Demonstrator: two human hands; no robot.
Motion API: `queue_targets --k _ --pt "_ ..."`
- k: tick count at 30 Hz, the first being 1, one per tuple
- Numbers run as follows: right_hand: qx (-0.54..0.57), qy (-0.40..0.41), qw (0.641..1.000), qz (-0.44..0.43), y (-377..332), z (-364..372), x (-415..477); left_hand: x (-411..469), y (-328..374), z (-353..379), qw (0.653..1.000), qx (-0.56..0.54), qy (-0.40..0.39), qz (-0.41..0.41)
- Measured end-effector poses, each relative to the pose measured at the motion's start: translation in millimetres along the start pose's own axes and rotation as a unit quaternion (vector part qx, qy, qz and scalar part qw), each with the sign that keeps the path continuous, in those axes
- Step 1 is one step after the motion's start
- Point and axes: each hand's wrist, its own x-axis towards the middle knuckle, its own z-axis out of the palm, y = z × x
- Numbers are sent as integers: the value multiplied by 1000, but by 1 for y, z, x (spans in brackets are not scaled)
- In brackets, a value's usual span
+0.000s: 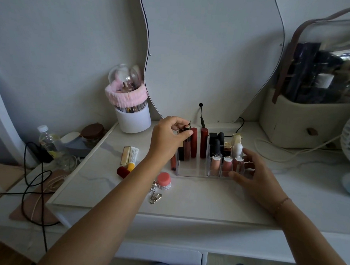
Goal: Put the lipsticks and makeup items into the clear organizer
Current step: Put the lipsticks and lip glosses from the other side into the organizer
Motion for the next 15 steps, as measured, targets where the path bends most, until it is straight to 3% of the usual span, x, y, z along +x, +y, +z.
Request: queue_targets --k 11,15 --pt "1 4 1000 0 2 1 1 6 -10 -16 999 -46 20 1" --pt "5 5 1000 -1 1 1 1 12 -25 -24 996 -19 83 -35"
